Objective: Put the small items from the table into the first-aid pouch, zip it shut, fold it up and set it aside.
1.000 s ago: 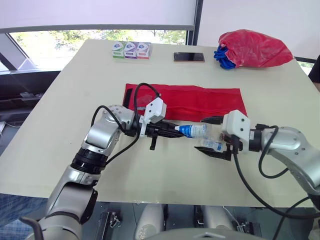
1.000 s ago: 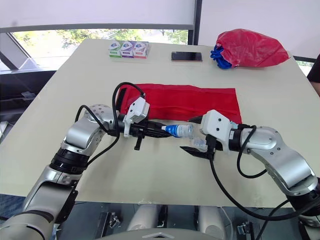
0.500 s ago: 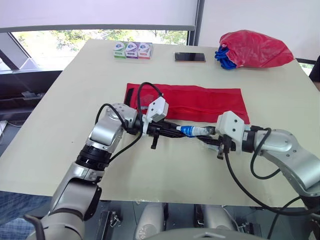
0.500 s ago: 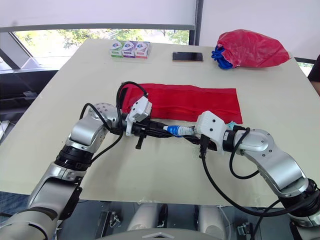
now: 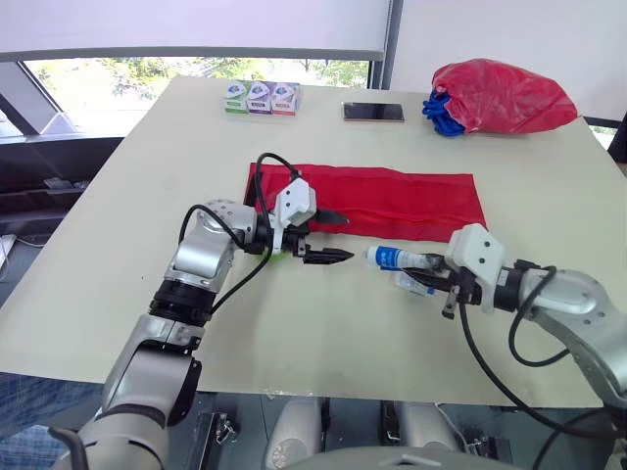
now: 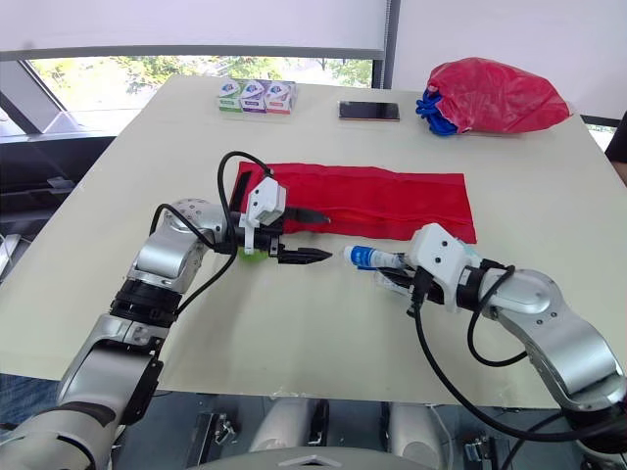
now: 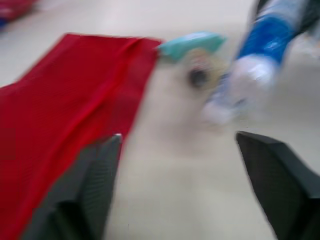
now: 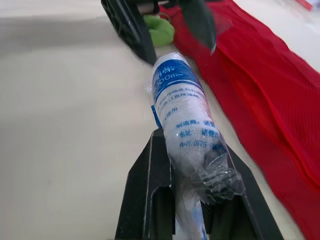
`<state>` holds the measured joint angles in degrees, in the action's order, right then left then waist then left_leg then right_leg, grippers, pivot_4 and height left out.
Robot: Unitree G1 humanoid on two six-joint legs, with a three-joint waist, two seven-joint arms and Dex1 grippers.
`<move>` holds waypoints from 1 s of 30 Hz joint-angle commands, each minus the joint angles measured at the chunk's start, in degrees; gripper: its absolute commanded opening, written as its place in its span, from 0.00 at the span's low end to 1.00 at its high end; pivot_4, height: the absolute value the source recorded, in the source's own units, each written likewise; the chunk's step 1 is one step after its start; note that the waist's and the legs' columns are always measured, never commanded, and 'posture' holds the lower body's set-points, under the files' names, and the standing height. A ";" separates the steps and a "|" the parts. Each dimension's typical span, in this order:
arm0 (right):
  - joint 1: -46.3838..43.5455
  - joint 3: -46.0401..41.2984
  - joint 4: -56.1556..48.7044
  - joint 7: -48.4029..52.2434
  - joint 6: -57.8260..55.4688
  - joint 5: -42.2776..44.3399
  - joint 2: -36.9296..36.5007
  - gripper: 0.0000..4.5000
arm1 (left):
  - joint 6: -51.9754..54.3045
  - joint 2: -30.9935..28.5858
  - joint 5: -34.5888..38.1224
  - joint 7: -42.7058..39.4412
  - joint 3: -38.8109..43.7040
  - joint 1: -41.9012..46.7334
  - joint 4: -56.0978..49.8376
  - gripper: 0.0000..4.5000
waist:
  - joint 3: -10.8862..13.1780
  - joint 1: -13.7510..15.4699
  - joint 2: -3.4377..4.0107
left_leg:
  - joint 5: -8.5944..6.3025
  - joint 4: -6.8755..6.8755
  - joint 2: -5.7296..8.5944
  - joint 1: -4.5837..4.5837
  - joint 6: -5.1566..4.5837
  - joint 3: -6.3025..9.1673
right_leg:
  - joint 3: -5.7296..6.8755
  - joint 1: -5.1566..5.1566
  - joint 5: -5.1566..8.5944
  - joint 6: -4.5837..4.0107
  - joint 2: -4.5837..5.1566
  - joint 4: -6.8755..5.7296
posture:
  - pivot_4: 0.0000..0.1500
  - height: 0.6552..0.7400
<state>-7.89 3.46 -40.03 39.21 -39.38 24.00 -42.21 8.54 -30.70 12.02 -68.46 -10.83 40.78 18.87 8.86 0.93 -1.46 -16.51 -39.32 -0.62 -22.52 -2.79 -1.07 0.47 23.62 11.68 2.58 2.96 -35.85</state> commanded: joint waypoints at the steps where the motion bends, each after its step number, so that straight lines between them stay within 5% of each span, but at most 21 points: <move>1: 1.60 -3.98 -3.69 -1.69 -0.65 1.41 0.15 0.02 | -9.34 1.68 -5.68 7.71 0.71 1.93 3.09 0.99 | 0.00 -0.04 0.00 | 0.00 0.00 0.02 0.00 0.00 -0.02 | -0.01 -0.01 0.00 0.00 0.03 0.00 | 1.00 1.00; 9: 4.19 -5.86 -6.02 -4.55 -2.37 2.95 1.25 0.02 | -24.39 3.11 -19.83 20.76 -3.61 3.99 14.85 0.99 | -0.01 -0.08 -0.01 | 0.00 0.02 0.01 0.01 0.00 -0.03 | -0.01 0.00 -0.01 0.00 0.01 0.00 | 1.00 1.00; 22: 4.14 -6.15 -5.89 -6.66 -2.76 3.75 1.76 0.02 | -30.81 9.94 -29.19 32.68 -7.12 14.00 35.86 0.99 | -0.02 -0.14 -0.05 | 0.00 -0.01 0.08 -0.05 -0.01 0.02 | 0.02 0.00 -0.04 0.06 -0.02 0.00 | 1.00 1.00; 25: 3.97 -6.40 -5.62 -6.81 -2.67 3.71 1.68 0.02 | -32.11 10.94 -29.49 33.39 -7.12 15.74 38.59 0.82 | -0.03 0.10 -0.07 | 0.00 -0.04 0.09 -0.06 -0.01 0.08 | 0.06 -0.03 -0.04 0.07 0.00 -0.01 | 1.00 1.00; 30: 4.35 -6.33 -5.49 -7.93 -3.53 3.50 1.83 0.02 | -34.33 11.40 -29.20 32.55 -7.22 16.30 39.78 0.35 | -0.03 -0.13 -0.07 | 0.00 -0.05 0.08 -0.06 -0.02 0.03 | 0.01 -0.02 -0.06 0.10 0.03 0.00 | 1.00 1.00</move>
<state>-3.37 -1.02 -44.23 32.08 -42.50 27.41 -40.47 -23.91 -19.34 -16.90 -35.92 -18.28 55.51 59.18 8.84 0.81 -1.53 -16.51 -39.37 -0.54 -22.58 -2.80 -1.03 0.49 23.61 11.61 2.68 2.97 -35.86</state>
